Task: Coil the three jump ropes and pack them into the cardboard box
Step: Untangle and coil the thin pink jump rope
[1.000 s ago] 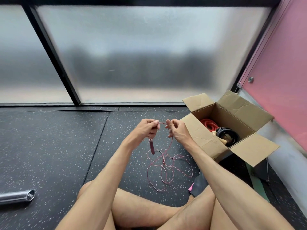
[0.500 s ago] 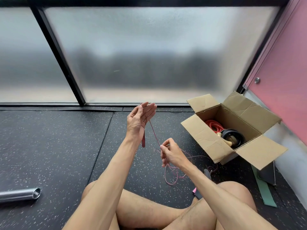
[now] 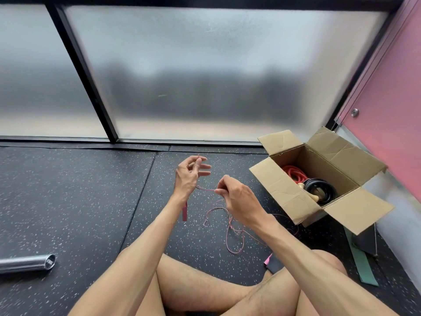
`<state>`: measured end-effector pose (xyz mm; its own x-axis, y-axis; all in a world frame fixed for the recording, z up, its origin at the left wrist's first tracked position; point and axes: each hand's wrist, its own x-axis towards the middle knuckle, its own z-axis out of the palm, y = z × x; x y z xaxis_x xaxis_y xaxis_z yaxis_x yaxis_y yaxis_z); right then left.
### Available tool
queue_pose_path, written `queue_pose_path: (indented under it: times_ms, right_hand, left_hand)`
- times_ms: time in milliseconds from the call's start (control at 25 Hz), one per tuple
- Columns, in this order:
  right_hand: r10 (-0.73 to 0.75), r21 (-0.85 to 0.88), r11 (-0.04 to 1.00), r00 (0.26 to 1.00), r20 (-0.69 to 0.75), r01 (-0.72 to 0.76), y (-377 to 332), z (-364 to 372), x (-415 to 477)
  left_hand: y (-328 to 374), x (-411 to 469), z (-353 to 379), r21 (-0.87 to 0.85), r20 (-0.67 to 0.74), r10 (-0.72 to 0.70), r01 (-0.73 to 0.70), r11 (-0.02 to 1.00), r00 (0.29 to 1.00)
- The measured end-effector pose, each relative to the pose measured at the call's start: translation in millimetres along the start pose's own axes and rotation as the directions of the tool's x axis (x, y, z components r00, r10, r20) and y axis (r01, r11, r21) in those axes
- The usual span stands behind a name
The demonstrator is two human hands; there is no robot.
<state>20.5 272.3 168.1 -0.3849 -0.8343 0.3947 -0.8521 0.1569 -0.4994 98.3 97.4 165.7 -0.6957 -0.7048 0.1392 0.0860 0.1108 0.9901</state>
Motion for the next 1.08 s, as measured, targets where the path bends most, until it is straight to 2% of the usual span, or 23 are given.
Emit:
queue_pose_path:
  times_ms: [120, 200, 400, 560, 680, 800, 920, 1080]
  right_hand:
    - [-0.074, -0.042, 0.997, 0.993, -0.096, 0.07, -6.4, -14.2, 13.2]
    - [-0.072, -0.035, 0.997, 0.988, -0.138, 0.068, -6.6, -21.8, 22.9]
    - [0.093, 0.154, 0.986, 0.982, -0.165, -0.068, 7.3, -30.1, 37.1]
    - [0.23, 0.35, 0.923, 0.958, -0.169, -0.16, 9.4, -18.1, 35.8]
    - [0.357, 0.504, 0.817, 0.932, -0.062, -0.279, 8.6, -1.6, 26.0]
    - [0.399, 0.555, 0.726, 0.906, 0.142, -0.407, 7.6, 12.6, 11.4]
    - [0.374, 0.537, 0.696, 0.879, 0.296, -0.477, 1.3, 22.2, 1.2]
    - [0.32, 0.474, 0.735, 0.865, 0.387, -0.484, -12.3, 24.7, -2.3]
  left_hand:
    - [6.0, -20.4, 0.5, 0.052, 0.262, -0.13, 0.12, 0.991, 0.956]
    - [9.3, -30.4, -0.7, 0.015, 0.369, -0.191, 0.2, 0.98, 0.909]
    - [22.7, -35.6, -4.4, -0.192, 0.464, -0.225, 0.345, 0.919, 0.857]
    - [39.3, -32.0, -1.6, -0.356, 0.529, -0.115, 0.343, 0.869, 0.841]
    - [47.2, -30.1, 3.6, -0.516, 0.458, -0.062, 0.322, 0.793, 0.887]
    - [50.1, -25.9, 9.4, -0.631, 0.262, 0.009, 0.164, 0.759, 0.965]
    - [43.5, -14.7, 12.5, -0.598, 0.035, 0.043, -0.013, 0.801, 0.998]
    - [28.8, -6.7, 20.6, -0.456, -0.171, 0.021, -0.098, 0.885, 0.985]
